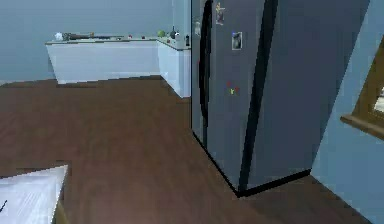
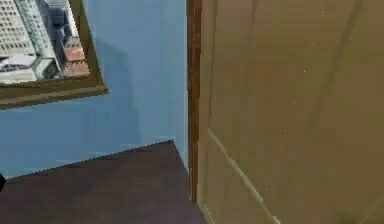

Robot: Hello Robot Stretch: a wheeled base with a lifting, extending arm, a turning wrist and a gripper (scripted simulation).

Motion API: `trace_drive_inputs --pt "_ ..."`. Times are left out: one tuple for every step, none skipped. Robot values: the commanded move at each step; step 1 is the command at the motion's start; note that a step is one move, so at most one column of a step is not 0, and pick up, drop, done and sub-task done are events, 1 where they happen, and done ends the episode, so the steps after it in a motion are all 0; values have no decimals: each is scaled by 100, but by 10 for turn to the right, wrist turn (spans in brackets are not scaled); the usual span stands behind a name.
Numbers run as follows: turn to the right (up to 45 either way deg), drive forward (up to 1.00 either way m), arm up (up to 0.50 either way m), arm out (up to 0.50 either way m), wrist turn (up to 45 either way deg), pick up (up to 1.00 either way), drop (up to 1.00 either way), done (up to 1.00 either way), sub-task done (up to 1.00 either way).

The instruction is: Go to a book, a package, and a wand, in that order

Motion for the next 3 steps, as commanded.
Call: trace_drive_inputs --pt "450 0 0 0 0 0 0 0 0" --pt "0 30 0 0 0 0 0 0 0" --pt "-450 0 0 0 0 0 0 0 0"
